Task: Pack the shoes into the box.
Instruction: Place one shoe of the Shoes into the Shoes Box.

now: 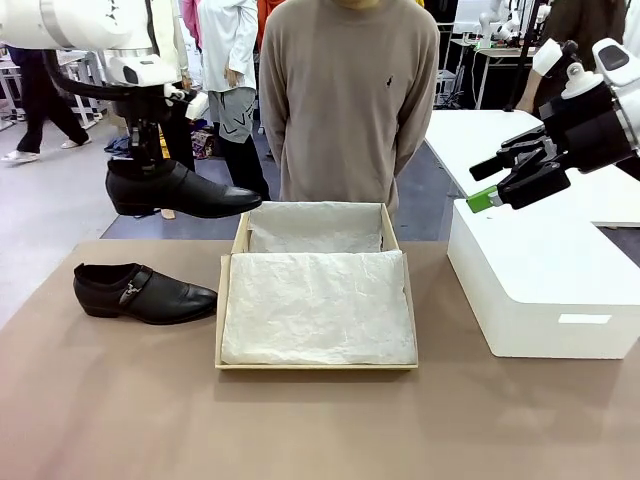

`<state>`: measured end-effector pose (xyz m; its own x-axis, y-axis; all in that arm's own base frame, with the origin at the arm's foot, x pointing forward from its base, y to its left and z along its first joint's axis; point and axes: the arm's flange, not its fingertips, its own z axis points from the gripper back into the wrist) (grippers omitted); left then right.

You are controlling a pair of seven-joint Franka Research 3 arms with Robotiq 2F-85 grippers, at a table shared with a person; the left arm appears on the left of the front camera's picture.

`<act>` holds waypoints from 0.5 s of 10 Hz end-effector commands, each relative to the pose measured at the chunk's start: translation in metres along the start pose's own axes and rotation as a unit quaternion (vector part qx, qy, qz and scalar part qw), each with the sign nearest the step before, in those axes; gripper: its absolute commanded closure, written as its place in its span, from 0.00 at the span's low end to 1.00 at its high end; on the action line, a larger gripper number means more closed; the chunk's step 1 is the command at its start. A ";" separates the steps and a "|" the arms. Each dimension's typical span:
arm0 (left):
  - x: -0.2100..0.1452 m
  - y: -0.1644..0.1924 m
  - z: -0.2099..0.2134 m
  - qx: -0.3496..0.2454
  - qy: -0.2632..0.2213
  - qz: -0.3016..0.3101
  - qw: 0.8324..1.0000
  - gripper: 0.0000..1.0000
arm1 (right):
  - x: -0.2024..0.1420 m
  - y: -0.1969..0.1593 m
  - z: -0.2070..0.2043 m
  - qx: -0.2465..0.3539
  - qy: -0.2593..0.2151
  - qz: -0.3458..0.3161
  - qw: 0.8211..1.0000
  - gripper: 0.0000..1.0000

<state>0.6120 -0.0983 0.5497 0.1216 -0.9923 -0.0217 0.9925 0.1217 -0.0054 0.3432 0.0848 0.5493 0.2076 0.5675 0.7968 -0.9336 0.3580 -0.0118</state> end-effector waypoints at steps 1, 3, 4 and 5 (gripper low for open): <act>0.007 -0.008 0.004 0.005 -0.013 0.011 1.000 1.00 | 0.001 -0.003 -0.003 0.001 -0.016 0.015 1.000 0.00; 0.008 -0.003 0.001 0.000 -0.002 0.000 1.000 1.00 | 0.001 -0.003 -0.003 0.001 -0.016 0.015 1.000 0.00; 0.008 -0.003 0.001 0.000 -0.002 0.000 1.000 1.00 | 0.001 -0.003 -0.003 0.001 -0.016 0.015 1.000 0.00; 0.008 -0.003 0.001 0.000 -0.002 0.000 1.000 1.00 | 0.001 -0.003 -0.003 0.001 -0.016 0.015 1.000 0.00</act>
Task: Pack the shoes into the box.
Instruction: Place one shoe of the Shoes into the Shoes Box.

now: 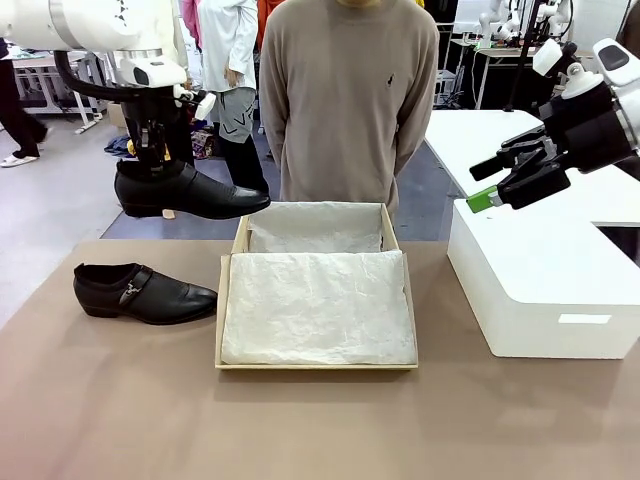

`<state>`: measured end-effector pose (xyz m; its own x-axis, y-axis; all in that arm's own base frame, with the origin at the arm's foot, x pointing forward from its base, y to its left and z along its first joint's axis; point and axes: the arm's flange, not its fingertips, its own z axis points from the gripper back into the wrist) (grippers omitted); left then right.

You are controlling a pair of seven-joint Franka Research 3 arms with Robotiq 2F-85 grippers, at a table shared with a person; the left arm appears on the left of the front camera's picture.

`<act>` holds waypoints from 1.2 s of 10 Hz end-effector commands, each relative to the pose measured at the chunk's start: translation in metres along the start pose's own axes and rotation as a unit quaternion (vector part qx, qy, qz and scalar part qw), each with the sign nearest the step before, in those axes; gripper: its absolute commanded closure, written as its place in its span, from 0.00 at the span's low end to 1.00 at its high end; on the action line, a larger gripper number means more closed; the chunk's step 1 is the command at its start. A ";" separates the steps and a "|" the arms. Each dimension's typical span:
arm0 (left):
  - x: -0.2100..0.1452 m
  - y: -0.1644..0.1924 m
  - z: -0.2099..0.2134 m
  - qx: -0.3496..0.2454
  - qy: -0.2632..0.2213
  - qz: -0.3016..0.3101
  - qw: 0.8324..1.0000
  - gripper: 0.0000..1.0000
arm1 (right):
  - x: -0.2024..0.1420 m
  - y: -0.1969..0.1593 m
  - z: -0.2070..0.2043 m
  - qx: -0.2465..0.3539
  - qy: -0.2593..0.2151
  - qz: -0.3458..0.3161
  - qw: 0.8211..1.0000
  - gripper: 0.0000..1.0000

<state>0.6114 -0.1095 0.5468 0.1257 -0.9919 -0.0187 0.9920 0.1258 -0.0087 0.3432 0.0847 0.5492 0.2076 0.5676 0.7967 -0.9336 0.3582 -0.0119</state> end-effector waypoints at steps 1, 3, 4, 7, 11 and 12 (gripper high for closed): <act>-0.003 -0.001 0.003 0.002 0.000 -0.002 1.000 1.00 | 0.001 -0.003 -0.003 0.001 -0.016 0.015 1.000 0.00; 0.000 0.000 -0.001 -0.001 0.000 0.000 1.000 1.00 | 0.001 -0.003 -0.003 0.001 -0.016 0.015 1.000 0.00; 0.012 -0.001 0.002 -0.007 -0.010 0.009 1.000 1.00 | 0.001 -0.003 -0.003 0.001 -0.016 0.015 1.000 0.00; 0.069 0.001 0.011 -0.019 0.000 0.008 1.000 1.00 | 0.001 -0.003 -0.003 0.001 -0.016 0.015 1.000 0.00; 0.144 -0.001 0.005 -0.004 0.002 -0.022 1.000 1.00 | 0.001 -0.003 -0.003 0.001 -0.016 0.015 1.000 0.00; 0.161 -0.003 0.002 0.002 -0.001 -0.024 1.000 1.00 | 0.001 -0.003 -0.003 0.001 -0.016 0.015 1.000 0.00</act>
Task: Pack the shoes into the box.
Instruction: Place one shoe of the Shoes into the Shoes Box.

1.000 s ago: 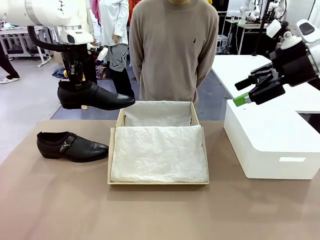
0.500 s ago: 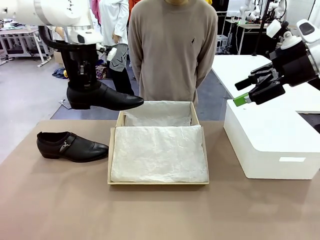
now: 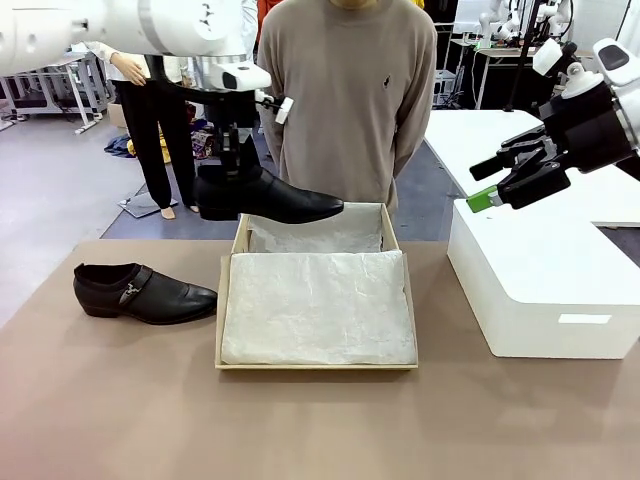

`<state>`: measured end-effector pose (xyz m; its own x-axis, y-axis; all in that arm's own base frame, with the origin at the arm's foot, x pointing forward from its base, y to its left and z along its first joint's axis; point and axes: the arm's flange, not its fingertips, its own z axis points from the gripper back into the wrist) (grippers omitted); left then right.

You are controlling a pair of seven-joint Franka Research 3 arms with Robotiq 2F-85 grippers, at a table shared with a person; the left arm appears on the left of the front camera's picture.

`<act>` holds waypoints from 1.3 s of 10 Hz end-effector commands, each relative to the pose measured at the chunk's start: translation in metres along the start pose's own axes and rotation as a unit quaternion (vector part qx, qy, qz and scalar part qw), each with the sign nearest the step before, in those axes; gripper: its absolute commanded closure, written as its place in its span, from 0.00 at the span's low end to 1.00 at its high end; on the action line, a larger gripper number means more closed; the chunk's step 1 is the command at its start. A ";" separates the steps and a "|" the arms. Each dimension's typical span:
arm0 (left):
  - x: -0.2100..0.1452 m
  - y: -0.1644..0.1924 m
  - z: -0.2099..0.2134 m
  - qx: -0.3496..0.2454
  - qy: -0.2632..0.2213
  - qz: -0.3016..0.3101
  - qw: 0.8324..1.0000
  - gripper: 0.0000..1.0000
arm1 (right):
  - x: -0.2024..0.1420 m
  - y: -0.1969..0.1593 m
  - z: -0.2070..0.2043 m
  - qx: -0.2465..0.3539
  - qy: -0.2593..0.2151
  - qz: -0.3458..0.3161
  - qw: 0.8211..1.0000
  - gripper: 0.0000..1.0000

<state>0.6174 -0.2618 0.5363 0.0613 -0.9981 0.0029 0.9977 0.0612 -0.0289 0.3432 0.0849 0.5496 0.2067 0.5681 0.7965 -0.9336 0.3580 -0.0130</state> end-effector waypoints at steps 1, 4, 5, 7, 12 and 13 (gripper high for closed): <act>0.023 0.010 0.005 0.017 0.009 0.007 1.000 1.00 | 0.000 -0.003 -0.003 0.001 -0.016 0.014 1.000 0.00; 0.053 0.015 -0.011 0.027 0.012 -0.015 0.999 1.00 | 0.000 -0.003 -0.003 0.001 -0.016 0.014 1.000 0.00; 0.057 0.017 -0.015 0.029 0.011 -0.022 0.999 1.00 | 0.000 -0.003 -0.003 0.001 -0.016 0.014 1.000 0.00; 0.054 0.020 -0.018 0.020 0.003 -0.041 0.999 1.00 | 0.000 -0.003 -0.003 0.001 -0.016 0.014 1.000 0.00; 0.057 0.009 -0.030 0.018 0.004 -0.027 0.999 1.00 | 0.000 -0.003 -0.003 0.001 -0.016 0.014 1.000 0.00; 0.057 0.009 -0.030 0.018 0.004 -0.027 0.999 1.00 | 0.000 -0.003 -0.003 0.001 -0.016 0.014 1.000 0.00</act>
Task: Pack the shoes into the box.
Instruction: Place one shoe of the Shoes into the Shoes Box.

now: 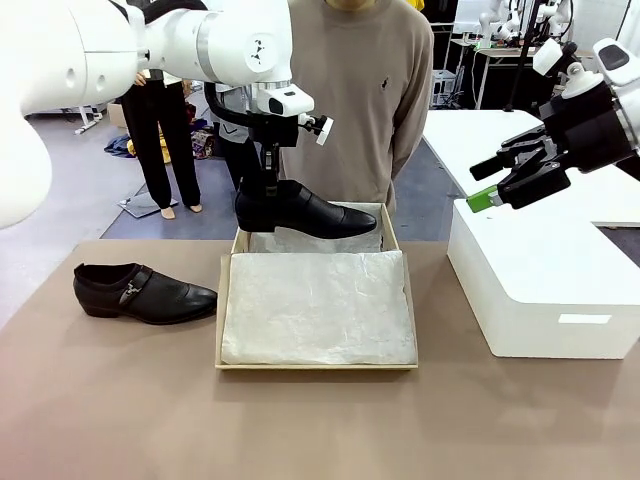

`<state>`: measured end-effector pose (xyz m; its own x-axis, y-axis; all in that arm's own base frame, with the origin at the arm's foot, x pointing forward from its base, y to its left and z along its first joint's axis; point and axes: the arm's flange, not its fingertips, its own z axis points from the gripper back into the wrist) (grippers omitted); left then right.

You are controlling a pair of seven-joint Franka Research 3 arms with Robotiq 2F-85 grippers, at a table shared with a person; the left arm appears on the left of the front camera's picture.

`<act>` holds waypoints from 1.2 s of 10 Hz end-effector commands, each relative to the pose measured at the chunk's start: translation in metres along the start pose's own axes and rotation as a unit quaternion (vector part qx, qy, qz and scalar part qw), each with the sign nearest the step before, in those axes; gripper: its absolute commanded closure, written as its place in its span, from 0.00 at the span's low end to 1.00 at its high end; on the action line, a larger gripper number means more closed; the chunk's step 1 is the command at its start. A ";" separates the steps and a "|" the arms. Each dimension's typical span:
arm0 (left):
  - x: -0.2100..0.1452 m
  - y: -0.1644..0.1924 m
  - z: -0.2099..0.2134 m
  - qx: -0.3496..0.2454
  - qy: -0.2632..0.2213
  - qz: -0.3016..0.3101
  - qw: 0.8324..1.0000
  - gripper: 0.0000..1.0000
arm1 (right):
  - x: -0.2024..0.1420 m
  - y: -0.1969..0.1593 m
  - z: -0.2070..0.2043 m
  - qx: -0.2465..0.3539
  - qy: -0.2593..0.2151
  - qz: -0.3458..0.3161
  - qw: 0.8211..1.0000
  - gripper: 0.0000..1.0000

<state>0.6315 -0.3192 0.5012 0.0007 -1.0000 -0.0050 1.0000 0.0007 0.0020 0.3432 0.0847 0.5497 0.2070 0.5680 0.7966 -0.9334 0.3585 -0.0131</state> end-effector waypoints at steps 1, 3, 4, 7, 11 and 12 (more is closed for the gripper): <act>0.000 0.000 0.000 0.000 0.000 0.000 1.000 1.00 | 0.000 -0.003 -0.003 0.002 -0.016 0.014 1.000 0.00; 0.009 0.009 0.001 0.012 0.000 -0.009 1.000 1.00 | 0.000 -0.003 -0.003 0.002 -0.016 0.014 1.000 0.00; 0.012 0.013 -0.002 0.014 0.002 -0.013 1.000 1.00 | 0.000 -0.003 -0.003 0.002 -0.016 0.014 1.000 0.00; 0.024 0.027 -0.010 0.020 0.007 -0.018 1.000 1.00 | 0.000 -0.003 -0.003 0.002 -0.016 0.014 1.000 0.00; 0.030 0.042 -0.026 0.029 0.019 -0.019 0.999 1.00 | 0.000 -0.003 -0.003 0.002 -0.016 0.014 1.000 0.00; 0.030 0.044 -0.032 0.028 0.020 -0.018 0.999 1.00 | 0.000 -0.003 -0.003 0.002 -0.016 0.014 1.000 0.00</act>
<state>0.6624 -0.3433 0.4596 -0.0240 -0.9993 -0.0270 0.9987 -0.0252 0.0453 0.3432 0.0847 0.5496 0.2070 0.5679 0.7966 -0.9334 0.3585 -0.0130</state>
